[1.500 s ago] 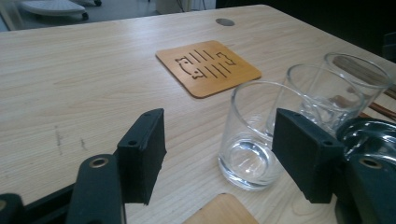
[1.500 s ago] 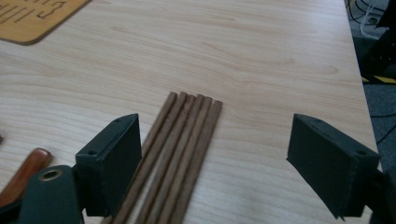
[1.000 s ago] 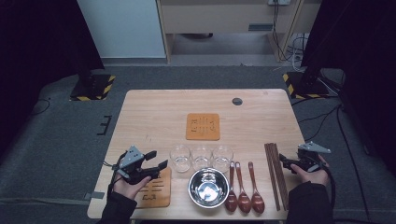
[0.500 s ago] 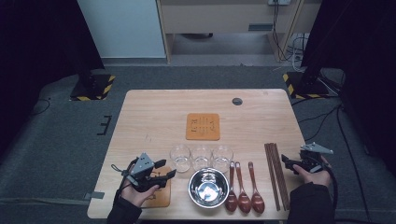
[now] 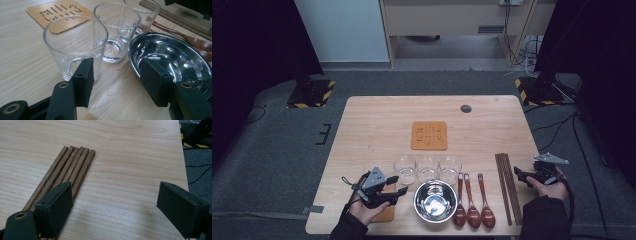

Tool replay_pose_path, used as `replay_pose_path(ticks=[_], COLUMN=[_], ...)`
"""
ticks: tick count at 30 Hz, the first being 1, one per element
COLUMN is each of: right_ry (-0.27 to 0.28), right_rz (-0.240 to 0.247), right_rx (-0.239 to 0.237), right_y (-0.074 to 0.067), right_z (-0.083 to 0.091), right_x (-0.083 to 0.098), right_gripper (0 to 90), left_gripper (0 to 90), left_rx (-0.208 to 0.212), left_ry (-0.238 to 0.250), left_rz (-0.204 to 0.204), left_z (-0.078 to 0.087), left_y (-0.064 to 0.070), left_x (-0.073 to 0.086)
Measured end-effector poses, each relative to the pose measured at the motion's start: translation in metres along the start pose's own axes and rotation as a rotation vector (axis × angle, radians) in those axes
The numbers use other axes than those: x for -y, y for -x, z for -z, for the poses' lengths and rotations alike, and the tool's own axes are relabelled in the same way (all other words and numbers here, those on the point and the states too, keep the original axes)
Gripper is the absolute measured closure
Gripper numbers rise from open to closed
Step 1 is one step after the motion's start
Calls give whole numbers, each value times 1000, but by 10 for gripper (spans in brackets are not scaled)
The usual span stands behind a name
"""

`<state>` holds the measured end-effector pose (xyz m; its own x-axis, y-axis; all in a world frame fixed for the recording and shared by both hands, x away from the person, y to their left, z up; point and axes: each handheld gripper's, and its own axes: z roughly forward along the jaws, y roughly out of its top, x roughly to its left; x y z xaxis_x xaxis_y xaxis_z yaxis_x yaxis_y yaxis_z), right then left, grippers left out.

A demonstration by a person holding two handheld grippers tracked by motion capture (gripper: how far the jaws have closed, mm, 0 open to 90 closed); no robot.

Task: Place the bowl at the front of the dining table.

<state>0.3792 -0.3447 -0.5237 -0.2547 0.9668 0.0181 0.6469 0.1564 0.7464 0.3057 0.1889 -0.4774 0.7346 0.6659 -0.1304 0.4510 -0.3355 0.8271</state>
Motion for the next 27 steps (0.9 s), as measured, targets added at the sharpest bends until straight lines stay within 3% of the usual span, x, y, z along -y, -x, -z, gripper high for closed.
replay_pose_path(ticks=[14,20,27], right_ry=[-31,-54,-51], right_rz=[3,14,10], right_rx=[5,-3,0], right_y=[3,3,5], right_z=[-4,-7,-8], right_x=[4,6,8], right_gripper=[129,122,112], left_gripper=[467,517,561], left_rx=[43,56,44], left_ry=[-52,-85,-121], left_rz=[2,6,18], left_z=[-22,-34,-44], left_y=[13,19,22], left_x=[-1,-2,-3])
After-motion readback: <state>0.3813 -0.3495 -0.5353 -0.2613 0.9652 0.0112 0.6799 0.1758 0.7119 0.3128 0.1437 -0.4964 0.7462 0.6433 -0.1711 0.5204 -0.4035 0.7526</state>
